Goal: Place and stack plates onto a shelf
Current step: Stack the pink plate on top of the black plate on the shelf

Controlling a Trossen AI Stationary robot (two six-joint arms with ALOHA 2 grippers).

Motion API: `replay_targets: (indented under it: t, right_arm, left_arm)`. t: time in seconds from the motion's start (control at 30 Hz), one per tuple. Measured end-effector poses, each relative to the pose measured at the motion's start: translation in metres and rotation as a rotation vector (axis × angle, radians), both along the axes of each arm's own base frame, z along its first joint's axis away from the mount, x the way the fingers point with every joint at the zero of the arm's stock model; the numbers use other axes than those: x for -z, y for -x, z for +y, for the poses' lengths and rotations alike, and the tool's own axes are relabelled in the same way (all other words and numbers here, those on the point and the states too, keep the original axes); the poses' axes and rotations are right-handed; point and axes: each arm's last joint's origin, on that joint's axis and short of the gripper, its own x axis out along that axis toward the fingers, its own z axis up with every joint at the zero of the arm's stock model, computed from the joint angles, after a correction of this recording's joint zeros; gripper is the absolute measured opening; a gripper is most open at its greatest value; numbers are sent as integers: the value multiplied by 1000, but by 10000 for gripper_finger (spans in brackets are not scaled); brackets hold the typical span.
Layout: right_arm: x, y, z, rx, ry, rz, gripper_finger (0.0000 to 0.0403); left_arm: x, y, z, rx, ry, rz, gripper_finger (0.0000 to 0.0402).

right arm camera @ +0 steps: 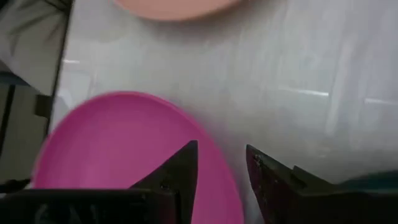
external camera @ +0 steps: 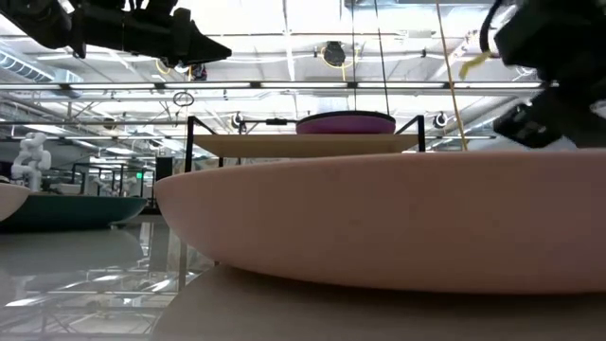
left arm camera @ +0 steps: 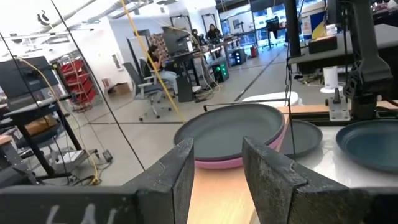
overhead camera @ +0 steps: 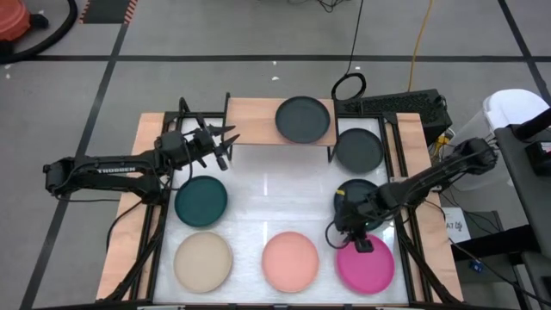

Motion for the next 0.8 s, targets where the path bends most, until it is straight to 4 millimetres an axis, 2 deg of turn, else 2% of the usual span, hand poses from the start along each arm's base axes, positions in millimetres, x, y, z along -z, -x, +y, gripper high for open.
replay_targets:
  t: [0.33, 0.43, 0.67, 0.8]
  right_arm:
    - [31, 2, 7, -28, 27, 72, 120]
    - [36, 3, 7, -46, 44, 81, 105]
    - [31, 3, 6, -83, 45, 41, 13]
    - [21, 1, 6, -62, 26, -43, 7]
  left_arm:
    - [2, 0, 0, 1, 11, 14, 140]
    - [2, 0, 0, 2, 18, 11, 140]
    - [2, 0, 0, 2, 25, 13, 140]
    - [2, 0, 0, 2, 25, 13, 140]
